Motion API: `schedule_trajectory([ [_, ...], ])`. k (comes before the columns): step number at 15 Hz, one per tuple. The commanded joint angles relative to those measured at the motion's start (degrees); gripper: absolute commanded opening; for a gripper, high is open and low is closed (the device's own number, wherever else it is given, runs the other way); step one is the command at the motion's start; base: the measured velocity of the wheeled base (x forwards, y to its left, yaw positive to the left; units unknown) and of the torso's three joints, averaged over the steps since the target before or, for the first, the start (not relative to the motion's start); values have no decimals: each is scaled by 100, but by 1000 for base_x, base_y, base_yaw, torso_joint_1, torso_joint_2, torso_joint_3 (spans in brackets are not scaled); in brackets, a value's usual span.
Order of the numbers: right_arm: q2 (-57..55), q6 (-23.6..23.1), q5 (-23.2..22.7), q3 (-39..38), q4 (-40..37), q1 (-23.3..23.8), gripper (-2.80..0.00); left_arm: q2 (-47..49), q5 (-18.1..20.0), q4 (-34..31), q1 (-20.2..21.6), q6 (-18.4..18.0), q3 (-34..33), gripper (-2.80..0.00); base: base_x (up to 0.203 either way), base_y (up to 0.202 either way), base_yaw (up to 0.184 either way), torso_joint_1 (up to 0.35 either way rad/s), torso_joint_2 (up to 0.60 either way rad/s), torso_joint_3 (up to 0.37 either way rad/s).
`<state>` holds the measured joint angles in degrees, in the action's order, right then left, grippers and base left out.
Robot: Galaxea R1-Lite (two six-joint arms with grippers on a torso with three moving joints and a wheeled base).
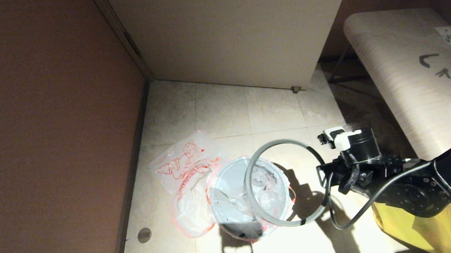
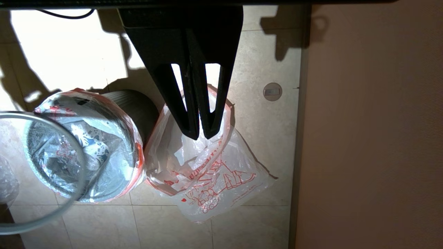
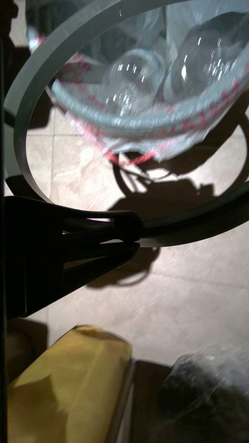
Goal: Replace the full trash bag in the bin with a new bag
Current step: Place the trash can ring on the floor
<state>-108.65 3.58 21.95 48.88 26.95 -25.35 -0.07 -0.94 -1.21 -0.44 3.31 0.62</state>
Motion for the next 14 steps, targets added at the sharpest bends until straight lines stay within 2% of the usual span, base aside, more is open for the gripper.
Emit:
schedule_trajectory([
  [1, 412, -70, -148, -174, -119, 397, -280, 7, -3, -2, 0, 3, -1, -280, 0, 0, 0, 0, 0, 0],
  [4, 557, -376, -604, -472, -247, 1313, -280, 7, -3, -2, 0, 3, -1, -280, 0, 0, 0, 0, 0, 0],
  [6, 666, -673, -1129, -756, -257, 1969, -280, 5, -3, -2, 0, 3, -1, -280, 0, 0, 0, 0, 0, 0],
  [8, 680, -1007, -1569, -1003, -260, 2435, -280, 7, -3, -2, 0, 3, -1, -280, 0, 0, 0, 0, 0, 0],
  [14, -183, -1406, -1830, -1341, -117, 2574, -280, 7, -3, -2, 0, 3, -1, -280, 0, 0, 0, 0, 0, 0],
])
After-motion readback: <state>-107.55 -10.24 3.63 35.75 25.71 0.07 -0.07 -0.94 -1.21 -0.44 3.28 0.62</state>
